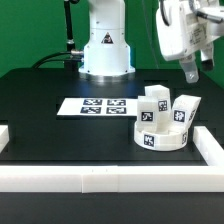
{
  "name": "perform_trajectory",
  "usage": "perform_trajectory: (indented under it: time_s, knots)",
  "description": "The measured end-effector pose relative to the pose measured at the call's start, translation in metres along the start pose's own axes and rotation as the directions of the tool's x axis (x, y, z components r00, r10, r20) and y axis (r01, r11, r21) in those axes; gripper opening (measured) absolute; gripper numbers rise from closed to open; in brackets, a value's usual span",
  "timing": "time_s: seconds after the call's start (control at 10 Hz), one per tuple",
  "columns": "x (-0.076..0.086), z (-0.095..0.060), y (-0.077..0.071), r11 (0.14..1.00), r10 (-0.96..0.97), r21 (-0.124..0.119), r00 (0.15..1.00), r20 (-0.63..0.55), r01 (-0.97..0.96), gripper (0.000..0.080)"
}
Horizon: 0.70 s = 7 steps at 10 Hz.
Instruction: Assemble stool
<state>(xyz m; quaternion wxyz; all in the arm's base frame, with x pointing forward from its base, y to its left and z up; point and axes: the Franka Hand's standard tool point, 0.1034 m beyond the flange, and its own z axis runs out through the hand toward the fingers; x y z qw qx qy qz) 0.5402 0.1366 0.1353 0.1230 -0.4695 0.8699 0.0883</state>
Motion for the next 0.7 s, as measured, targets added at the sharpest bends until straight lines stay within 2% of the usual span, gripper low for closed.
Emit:
perform_trajectory:
  time_s: [0.7]
  knots:
    - [0.0034, 0.0053, 0.0005, 1.000, -0.007, -0.002, 1.000, -0.009, 0.007, 0.0649]
